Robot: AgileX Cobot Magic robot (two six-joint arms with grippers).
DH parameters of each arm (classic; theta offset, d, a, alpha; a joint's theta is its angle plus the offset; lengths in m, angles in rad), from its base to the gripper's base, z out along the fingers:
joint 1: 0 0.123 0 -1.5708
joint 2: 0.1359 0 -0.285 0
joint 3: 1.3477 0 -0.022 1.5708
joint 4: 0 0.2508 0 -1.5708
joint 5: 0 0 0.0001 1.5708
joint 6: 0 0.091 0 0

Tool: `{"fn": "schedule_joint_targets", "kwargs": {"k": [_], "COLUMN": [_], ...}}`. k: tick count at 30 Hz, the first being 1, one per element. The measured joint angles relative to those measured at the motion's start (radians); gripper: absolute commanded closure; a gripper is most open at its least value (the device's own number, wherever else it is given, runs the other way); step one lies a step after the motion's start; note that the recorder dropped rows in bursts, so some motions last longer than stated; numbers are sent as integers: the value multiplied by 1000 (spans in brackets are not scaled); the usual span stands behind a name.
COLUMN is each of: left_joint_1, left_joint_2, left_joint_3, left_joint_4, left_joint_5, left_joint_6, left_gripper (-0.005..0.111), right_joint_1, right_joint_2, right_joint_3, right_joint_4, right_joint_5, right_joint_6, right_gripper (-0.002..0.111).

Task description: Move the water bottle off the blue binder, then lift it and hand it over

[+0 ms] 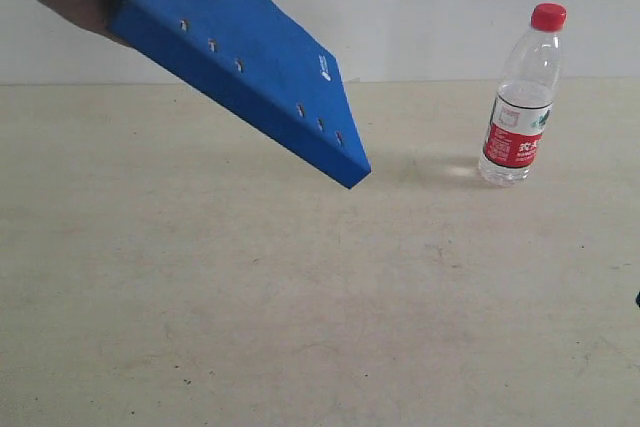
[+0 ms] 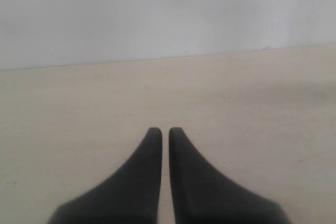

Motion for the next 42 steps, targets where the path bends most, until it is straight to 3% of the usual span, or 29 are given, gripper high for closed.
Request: {"fn": "schedule_joint_targets", "kwargs": {"k": [8,19,24,32,35,40,42], "left_joint_1": [0,0,0,2,2,2,2], "left_joint_2": [0,0,0,0,0,0,0], "left_joint_3": [0,0,0,0,0,0,0], "left_joint_4": [2,4,4,4,4,4,4], "left_joint_5": [119,134,134,136,136,136,136], "left_joint_6": [-60,-81,-81,-81,-81,-81,-81], "left_gripper": [102,102,102,102,102,102,102], "right_joint_1": [0,0,0,0,0,0,0], "right_joint_2": [0,0,-9,-18,-18,-18,-18], "right_joint_3": [5,5,5,5,5,8,7], "right_joint_4": [12,6,-46,-895,-1019,-1086,-1098], "right_joint_5": [9,1,-226,-511,-418,38,111], "right_joint_6": [122,126,180,815,864,861,831], "right_gripper": [109,109,109,109,109,109,109]}}
